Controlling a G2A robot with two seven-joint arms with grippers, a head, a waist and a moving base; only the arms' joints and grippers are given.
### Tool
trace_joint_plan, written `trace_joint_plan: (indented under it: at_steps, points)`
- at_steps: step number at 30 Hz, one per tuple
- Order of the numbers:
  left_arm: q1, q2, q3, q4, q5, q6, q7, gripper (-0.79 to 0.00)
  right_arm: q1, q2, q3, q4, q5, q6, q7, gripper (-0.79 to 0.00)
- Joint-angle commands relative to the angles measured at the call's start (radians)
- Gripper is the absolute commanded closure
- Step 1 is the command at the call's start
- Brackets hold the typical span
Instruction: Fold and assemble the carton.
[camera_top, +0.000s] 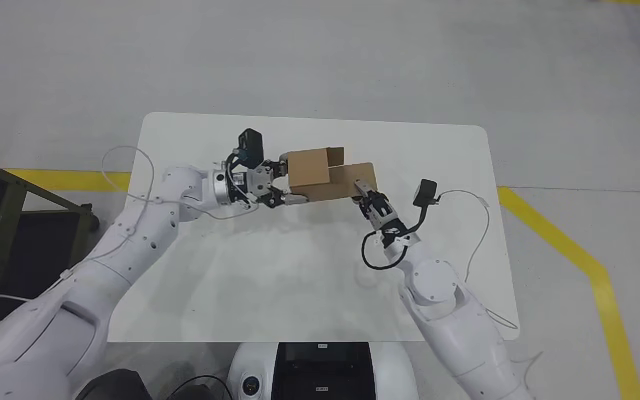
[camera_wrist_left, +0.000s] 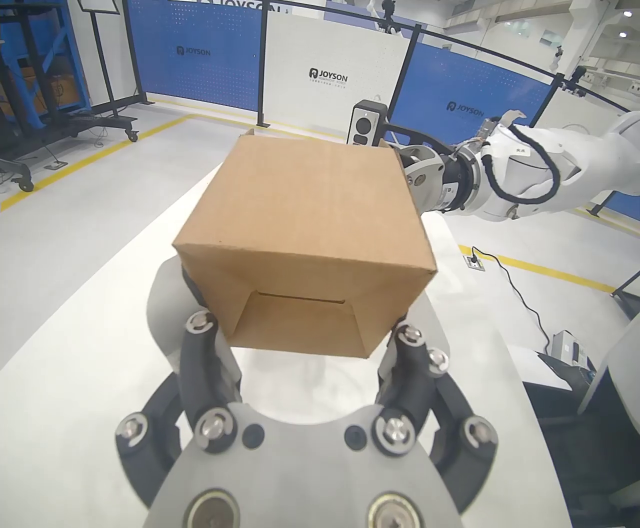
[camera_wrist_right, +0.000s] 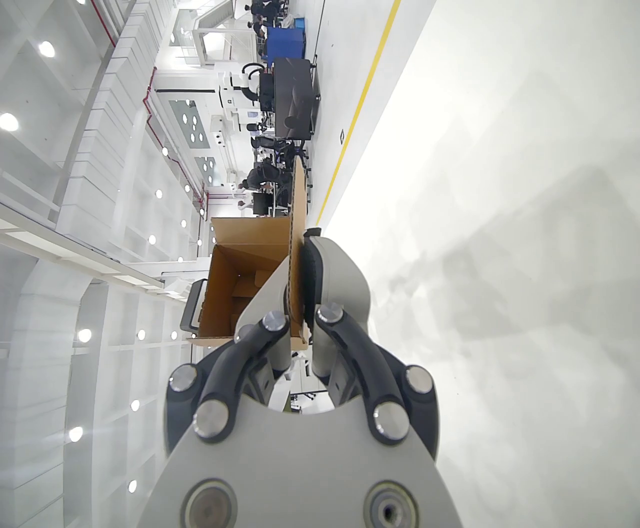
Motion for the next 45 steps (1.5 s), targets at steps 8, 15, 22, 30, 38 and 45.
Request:
trace_joint_plan:
  at_steps: [8, 15, 22, 30, 38, 45]
  points:
    - [-0.020, 0.014, 0.044, 0.008, 0.003, 0.000, 0.041, -0.388, 0.001, -0.005, 0.005, 0.008, 0.002, 0.004, 0.001, 0.000]
    - [-0.037, 0.022, 0.083, 0.016, -0.007, 0.000, 0.068, -0.354, 0.001, -0.009, 0.010, 0.010, 0.000, 0.009, 0.008, -0.157]
    - [-0.058, 0.028, 0.118, 0.040, -0.012, 0.000, 0.102, -0.351, 0.002, -0.011, 0.021, 0.014, 0.003, 0.016, 0.011, -0.385]
    - [-0.084, 0.039, 0.163, 0.075, 0.023, 0.000, 0.136, -0.354, 0.001, -0.003, 0.114, 0.008, 0.023, 0.005, 0.012, -0.388]
    - [-0.123, 0.054, 0.228, 0.078, 0.142, 0.000, 0.249, -0.363, 0.011, 0.021, 0.222, -0.026, 0.041, -0.068, 0.243, 0.000]
    - [-0.161, 0.055, 0.288, 0.091, 0.199, 0.000, 0.370, -0.354, 0.064, 0.043, 0.237, 0.033, 0.049, -0.095, 0.586, 0.000]
